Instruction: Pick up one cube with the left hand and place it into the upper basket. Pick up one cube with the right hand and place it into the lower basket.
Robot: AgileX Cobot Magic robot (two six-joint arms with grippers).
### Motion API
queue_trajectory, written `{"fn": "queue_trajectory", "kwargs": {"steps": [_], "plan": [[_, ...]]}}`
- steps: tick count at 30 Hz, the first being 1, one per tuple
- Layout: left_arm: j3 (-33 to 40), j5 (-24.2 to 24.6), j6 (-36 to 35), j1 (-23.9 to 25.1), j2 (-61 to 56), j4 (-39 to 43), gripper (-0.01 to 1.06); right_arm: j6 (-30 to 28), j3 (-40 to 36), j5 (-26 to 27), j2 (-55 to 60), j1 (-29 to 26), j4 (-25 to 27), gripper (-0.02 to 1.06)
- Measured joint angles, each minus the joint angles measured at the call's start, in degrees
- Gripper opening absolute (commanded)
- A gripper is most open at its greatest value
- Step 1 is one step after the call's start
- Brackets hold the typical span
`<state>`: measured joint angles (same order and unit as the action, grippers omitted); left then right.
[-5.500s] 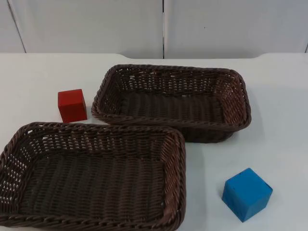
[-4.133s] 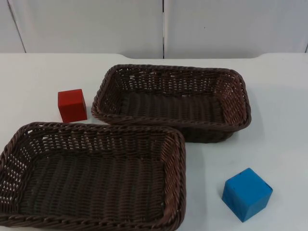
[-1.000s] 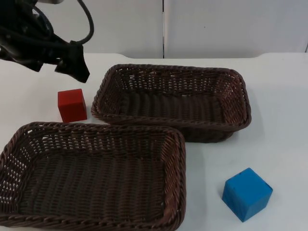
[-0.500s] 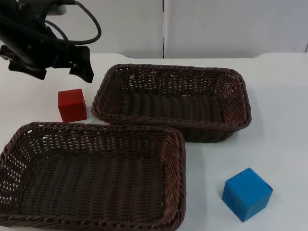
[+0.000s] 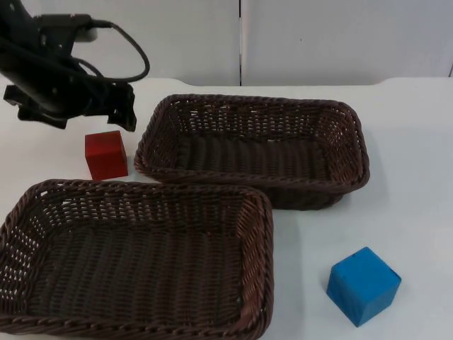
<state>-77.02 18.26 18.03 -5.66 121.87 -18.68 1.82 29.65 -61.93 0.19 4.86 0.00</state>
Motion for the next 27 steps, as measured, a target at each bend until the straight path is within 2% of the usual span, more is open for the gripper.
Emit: {"fn": "queue_trajectory", "kwargs": {"steps": [9,22,25,27], "plan": [[0.0,-4.4,0.0,0.0,3.3,0.0,1.05,0.0,0.0,0.0,0.0,0.0,0.0,1.05],[0.0,-5.5,0.0,0.0,7.0,0.0,1.04,0.0,0.0,0.0,0.0,0.0,0.0,1.05],[0.0,-5.8,0.0,0.0,7.0,0.0,0.94,0.0,0.0,0.0,0.0,0.0,0.0,1.05],[-0.1,-5.9,0.0,0.0,7.0,-0.3,0.82,0.0,0.0,0.0,0.0,0.0,0.0,1.05]]}}
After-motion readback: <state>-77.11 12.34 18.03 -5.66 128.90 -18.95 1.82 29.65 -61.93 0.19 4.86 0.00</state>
